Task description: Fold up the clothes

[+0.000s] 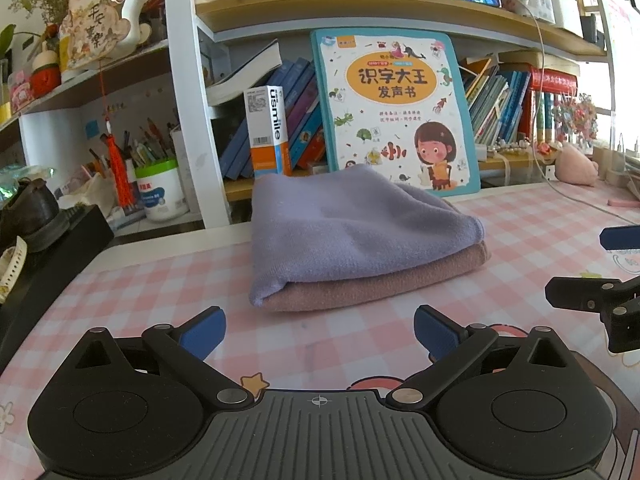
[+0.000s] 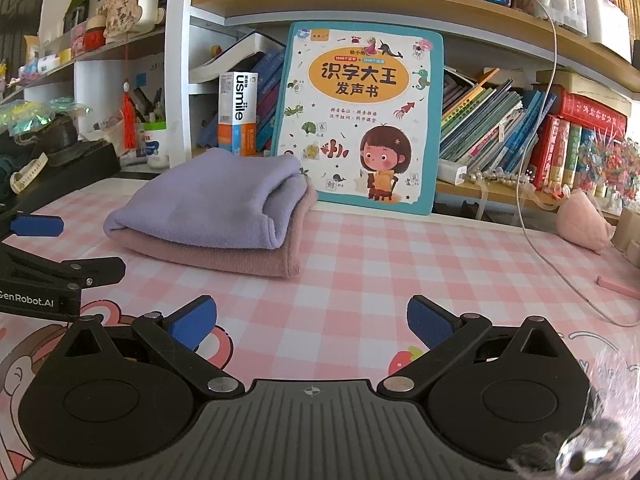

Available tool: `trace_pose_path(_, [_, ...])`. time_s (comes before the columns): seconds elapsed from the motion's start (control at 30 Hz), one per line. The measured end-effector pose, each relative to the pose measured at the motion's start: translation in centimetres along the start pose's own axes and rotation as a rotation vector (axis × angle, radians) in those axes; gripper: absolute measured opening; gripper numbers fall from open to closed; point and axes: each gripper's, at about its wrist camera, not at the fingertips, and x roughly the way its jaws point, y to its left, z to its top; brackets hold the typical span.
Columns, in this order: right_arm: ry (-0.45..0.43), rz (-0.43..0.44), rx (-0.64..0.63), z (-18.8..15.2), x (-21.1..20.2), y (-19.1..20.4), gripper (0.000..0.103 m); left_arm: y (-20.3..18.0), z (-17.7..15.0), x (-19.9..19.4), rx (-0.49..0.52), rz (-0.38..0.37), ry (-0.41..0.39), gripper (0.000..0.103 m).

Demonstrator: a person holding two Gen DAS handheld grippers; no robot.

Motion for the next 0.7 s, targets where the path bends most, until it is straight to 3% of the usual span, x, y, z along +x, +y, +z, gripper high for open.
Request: trace_pose_path(0.7, [0.019, 0.000, 0.000, -0.04, 0.35, -0.10, 0.102, 0.05, -0.09, 0.07, 0.012, -0.002, -0.002, 0.103])
